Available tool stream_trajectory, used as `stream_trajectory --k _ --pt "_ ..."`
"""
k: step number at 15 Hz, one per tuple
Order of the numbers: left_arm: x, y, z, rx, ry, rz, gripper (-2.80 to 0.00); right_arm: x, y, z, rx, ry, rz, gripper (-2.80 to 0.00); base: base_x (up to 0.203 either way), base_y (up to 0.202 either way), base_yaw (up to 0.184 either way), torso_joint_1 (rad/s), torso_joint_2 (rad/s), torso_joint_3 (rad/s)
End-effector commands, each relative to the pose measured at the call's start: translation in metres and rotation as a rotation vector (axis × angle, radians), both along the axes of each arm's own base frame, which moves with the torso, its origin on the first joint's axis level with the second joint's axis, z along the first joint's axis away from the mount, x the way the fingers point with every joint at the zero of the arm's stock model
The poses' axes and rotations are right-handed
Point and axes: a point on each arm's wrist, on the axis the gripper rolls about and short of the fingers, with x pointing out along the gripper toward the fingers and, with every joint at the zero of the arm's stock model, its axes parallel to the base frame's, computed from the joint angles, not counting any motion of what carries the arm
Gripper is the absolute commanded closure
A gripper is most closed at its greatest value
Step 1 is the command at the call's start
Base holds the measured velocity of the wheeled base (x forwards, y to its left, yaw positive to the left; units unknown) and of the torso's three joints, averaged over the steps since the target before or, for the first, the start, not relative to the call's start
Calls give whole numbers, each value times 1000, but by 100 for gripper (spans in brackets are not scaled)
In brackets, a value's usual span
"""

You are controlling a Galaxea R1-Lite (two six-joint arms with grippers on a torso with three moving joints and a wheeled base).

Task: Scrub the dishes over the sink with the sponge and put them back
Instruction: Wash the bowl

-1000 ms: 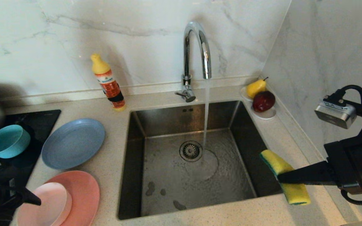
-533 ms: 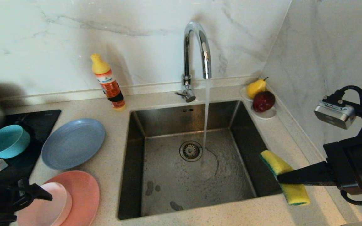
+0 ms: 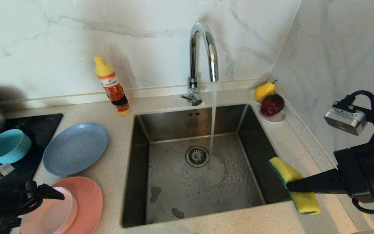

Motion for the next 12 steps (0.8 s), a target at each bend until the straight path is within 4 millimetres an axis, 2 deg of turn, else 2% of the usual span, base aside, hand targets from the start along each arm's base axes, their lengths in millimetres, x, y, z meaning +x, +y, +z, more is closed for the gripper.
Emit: stream_trajectory --k 1,5,12 --pt "1 0 -4 -10 12 -1 -280 0 0 -1 0 8 1 0 0 0 0 0 0 0" --pt "4 1 -19 3 -6 -1 -280 2 1 -1 4 14 9 0 0 0 0 0 0 0" --pt "8 6 -12 134 -33 52 -280 -2 -1 2 13 0 8 0 0 0 0 0 0 0"
